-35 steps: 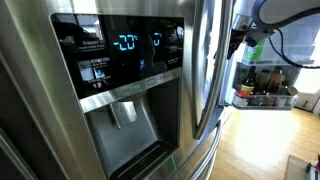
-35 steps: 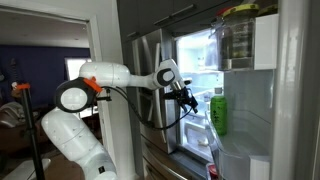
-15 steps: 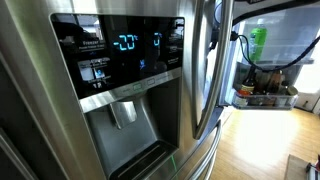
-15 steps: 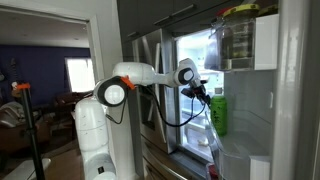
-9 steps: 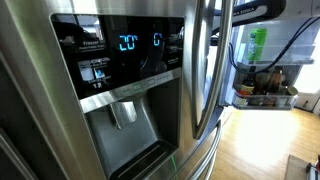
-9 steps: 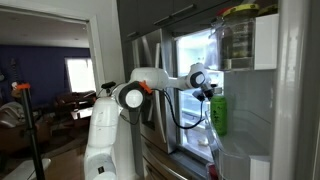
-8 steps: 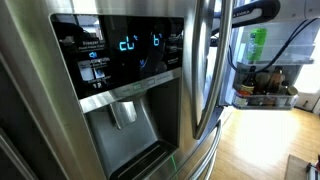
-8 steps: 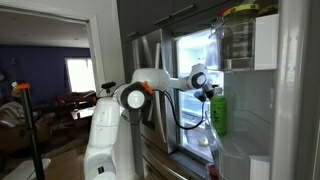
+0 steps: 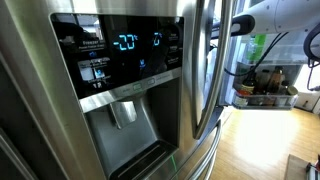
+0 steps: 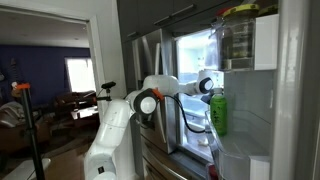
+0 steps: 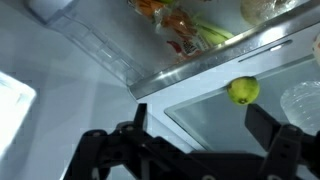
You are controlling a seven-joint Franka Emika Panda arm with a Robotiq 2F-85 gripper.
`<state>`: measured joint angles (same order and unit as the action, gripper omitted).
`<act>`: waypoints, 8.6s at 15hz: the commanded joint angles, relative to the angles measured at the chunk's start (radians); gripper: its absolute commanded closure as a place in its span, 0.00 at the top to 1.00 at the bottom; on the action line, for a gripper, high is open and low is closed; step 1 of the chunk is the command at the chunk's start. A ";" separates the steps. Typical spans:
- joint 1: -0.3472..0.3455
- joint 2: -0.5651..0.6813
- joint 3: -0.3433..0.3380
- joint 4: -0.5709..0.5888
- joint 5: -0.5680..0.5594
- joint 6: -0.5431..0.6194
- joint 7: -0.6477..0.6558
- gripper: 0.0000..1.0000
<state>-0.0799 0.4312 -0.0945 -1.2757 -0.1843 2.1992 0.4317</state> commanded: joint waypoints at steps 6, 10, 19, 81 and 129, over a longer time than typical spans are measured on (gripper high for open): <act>-0.024 0.051 0.027 0.040 0.040 0.057 -0.078 1.00; -0.039 0.087 0.044 0.052 0.073 0.093 -0.158 1.00; -0.025 0.171 0.026 0.121 0.155 0.143 -0.240 1.00; -0.101 0.315 0.112 0.389 0.187 0.020 -0.305 0.12; -0.058 -0.205 0.135 -0.151 0.238 -0.345 0.199 1.00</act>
<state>-0.1302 0.3553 0.0525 -1.2292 0.0650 1.7567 0.6250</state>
